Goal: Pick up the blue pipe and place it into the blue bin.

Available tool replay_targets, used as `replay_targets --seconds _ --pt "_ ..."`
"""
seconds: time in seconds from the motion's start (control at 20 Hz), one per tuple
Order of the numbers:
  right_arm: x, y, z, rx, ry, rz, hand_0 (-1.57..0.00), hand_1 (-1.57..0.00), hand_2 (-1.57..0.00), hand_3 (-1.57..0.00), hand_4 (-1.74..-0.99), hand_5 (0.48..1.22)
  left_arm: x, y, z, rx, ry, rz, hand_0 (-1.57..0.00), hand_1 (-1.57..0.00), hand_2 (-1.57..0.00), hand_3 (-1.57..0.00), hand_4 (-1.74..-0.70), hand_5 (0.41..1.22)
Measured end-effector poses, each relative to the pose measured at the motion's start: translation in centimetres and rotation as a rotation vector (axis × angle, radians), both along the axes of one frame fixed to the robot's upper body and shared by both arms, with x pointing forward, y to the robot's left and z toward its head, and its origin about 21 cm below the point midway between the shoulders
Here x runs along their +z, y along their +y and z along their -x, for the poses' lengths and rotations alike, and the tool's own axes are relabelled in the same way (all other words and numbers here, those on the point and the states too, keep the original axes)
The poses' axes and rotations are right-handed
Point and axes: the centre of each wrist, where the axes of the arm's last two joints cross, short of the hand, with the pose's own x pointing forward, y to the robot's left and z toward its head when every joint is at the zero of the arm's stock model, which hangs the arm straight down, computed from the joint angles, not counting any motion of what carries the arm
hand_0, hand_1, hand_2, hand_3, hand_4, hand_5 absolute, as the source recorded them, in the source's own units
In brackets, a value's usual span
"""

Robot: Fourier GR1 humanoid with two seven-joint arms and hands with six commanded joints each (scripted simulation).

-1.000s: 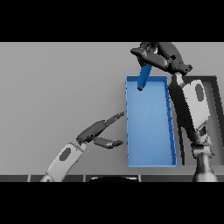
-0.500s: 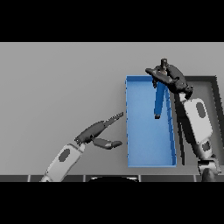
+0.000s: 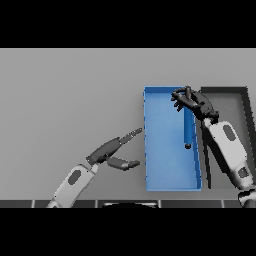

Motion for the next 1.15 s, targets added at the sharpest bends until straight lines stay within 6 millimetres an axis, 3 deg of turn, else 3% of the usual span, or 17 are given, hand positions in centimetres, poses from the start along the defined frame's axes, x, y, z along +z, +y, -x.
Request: replay_targets --seconds 0.05,0.2,0.45,0.5,0.6,0.85,0.95,1.15 --pt "0.0 0.1 -0.2 0.018 0.029 0.002 -0.51 -0.5 -0.48 -0.31 -1.296 1.152 -0.1 -0.1 0.0 0.002 0.0 -0.003 0.0 0.0 0.0 0.0 -0.88 0.497" --pt "-0.2 0.6 -0.1 0.137 0.055 0.072 -0.26 -0.25 -0.24 -0.16 -1.202 1.013 0.1 0.1 -0.2 0.01 0.006 -0.009 0.0 0.0 0.0 0.0 -0.88 0.493" --pt "-1.1 0.6 0.1 0.214 0.148 0.233 -0.09 -0.08 -0.08 -0.05 -1.133 0.853 0.0 -0.1 -0.2 0.008 0.001 -0.003 0.0 0.0 0.0 0.0 -0.88 0.483" --pt "-1.3 0.6 0.0 0.219 0.157 0.251 -0.07 -0.07 -0.06 -0.04 -1.131 0.829 0.0 -0.2 -0.1 0.005 0.0 -0.002 0.0 0.0 0.0 0.0 -0.88 0.48" --pt "-1.5 0.5 0.1 0.227 0.168 0.27 -0.38 -0.18 -0.08 -0.03 -1.144 0.792 0.0 -0.1 -0.1 0.005 0.001 -0.003 0.0 0.0 0.0 0.0 -0.88 0.476" --pt "-1.6 0.4 0.1 0.26 0.19 0.271 -0.12 -0.06 -0.03 -0.01 -1.154 0.809 0.1 -0.2 0.0 0.013 0.007 -0.011 0.0 0.0 0.0 0.0 -0.88 0.476" --pt "-1.7 0.9 0.1 0.254 0.187 0.252 -0.21 -0.1 -0.02 0.0 -1.152 0.804 0.0 0.0 -0.1 0.013 0.008 -0.019 0.0 0.0 0.0 0.0 -0.89 0.478" --pt "-1.6 0.8 0.4 0.261 0.178 0.267 -0.21 -0.1 -0.02 0.0 -1.152 0.798 -0.5 1.0 0.2 0.012 0.007 -0.018 0.0 0.0 0.0 0.0 -0.89 0.48"
